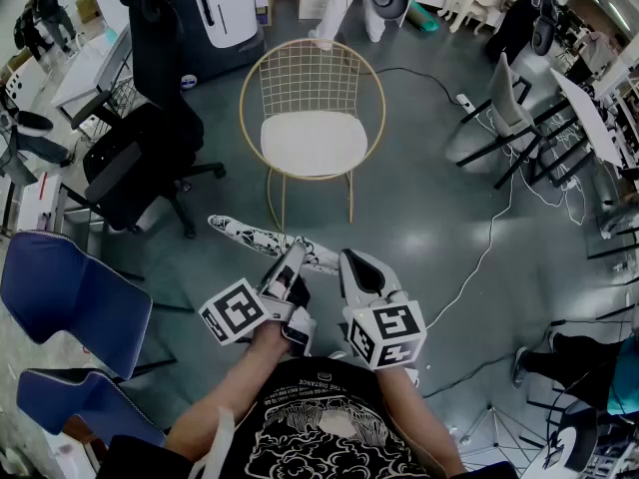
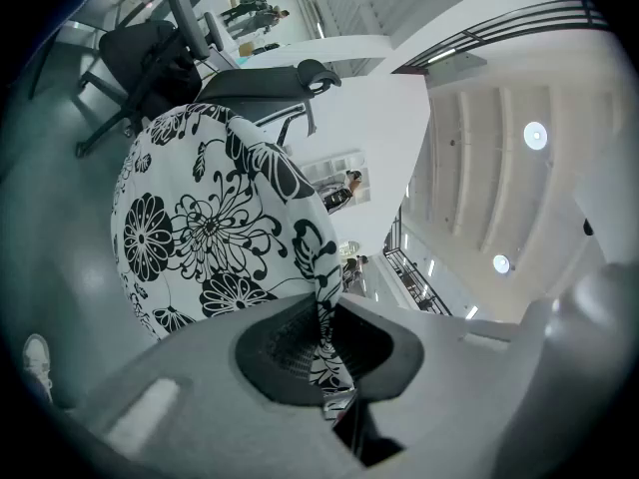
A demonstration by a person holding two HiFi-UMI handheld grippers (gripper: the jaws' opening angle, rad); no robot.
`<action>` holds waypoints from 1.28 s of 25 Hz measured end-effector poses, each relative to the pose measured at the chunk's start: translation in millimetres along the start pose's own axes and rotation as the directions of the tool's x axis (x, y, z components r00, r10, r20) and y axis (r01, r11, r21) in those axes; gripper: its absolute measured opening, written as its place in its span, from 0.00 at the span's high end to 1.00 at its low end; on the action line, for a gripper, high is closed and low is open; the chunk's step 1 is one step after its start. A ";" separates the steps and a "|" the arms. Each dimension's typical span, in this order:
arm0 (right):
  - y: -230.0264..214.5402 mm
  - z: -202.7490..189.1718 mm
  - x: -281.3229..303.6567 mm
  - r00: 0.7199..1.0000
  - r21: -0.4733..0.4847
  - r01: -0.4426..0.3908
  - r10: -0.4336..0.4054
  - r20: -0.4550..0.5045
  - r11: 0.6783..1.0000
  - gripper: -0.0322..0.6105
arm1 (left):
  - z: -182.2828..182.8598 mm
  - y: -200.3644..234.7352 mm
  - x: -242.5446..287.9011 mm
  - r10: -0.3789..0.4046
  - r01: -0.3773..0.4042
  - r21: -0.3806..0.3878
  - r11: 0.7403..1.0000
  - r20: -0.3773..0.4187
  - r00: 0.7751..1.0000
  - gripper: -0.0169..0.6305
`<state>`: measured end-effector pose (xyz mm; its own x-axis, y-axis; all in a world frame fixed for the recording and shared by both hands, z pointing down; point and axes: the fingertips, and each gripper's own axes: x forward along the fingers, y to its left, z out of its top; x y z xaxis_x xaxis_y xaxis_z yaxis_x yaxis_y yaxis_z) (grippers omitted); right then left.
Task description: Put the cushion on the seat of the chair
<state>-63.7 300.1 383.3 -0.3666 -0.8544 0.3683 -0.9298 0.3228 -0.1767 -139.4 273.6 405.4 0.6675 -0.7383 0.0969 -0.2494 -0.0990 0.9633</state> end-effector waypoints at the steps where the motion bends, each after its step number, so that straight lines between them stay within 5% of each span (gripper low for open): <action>1: 0.3 -0.4 0.9 1.000 0.001 0.000 0.000 0.000 1.000 0.95 | 0.2 1.5 -0.1 0.003 -0.003 -0.003 1.000 0.000 1.000 0.96; 20: 7.2 6.6 34.1 0.998 0.013 -0.055 0.055 -0.016 0.998 0.95 | 26.1 19.3 8.1 0.039 -0.038 -0.029 0.999 0.028 0.999 0.96; 32: -74.0 28.6 51.8 0.992 -0.002 -0.123 0.122 -0.022 0.992 0.95 | 7.3 5.2 85.3 0.071 -0.071 0.005 0.997 0.058 0.996 0.96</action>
<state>-13.0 220.3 389.4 -0.4783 -0.7993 0.3638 -0.8780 0.4259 -0.2184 -88.9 205.3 416.9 0.6060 -0.7812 0.1502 -0.2996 -0.0492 0.9528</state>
